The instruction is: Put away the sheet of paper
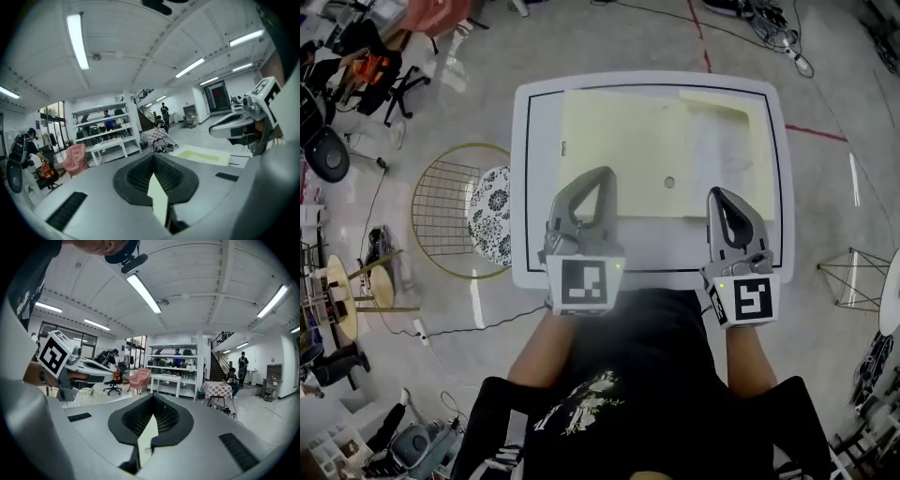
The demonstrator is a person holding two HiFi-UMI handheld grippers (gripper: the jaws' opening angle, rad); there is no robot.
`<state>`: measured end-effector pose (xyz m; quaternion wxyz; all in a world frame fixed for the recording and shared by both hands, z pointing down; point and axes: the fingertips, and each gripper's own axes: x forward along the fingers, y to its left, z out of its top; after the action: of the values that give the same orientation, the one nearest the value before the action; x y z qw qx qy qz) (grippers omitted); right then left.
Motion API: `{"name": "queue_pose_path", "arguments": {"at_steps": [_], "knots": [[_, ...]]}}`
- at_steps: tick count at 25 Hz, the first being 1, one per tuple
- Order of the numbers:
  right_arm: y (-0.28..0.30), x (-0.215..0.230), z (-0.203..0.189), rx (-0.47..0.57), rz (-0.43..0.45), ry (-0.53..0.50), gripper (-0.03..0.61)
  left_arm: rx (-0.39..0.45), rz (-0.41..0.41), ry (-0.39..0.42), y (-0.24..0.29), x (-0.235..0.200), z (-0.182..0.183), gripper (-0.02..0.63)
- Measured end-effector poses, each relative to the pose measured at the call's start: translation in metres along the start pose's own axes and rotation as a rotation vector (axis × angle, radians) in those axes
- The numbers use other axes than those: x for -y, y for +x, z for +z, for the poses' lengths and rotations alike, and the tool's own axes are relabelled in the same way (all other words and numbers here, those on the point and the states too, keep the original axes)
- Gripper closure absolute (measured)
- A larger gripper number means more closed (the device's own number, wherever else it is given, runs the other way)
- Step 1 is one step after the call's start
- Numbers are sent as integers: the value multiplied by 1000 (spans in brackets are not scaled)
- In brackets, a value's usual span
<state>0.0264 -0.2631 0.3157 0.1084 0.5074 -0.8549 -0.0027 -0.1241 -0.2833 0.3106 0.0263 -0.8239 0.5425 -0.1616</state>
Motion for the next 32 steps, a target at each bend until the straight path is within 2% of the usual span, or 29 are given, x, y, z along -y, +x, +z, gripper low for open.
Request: {"name": "queue_pose_path", "arguments": {"at_steps": [3, 6, 11, 21, 32], "knots": [[6, -7, 13, 44, 3, -37, 580, 58, 54, -11, -13, -17, 8, 612], [5, -17, 21, 76, 4, -43, 580, 84, 94, -62, -24, -30, 9, 612], [6, -23, 32, 129, 5, -38, 580, 114, 117, -123, -36, -44, 14, 612], [11, -18, 45, 184, -13, -53, 580, 173, 117, -111, -37, -46, 30, 612], [10, -13, 46, 173, -3, -55, 580, 194, 106, -79, -33, -32, 41, 612]]}}
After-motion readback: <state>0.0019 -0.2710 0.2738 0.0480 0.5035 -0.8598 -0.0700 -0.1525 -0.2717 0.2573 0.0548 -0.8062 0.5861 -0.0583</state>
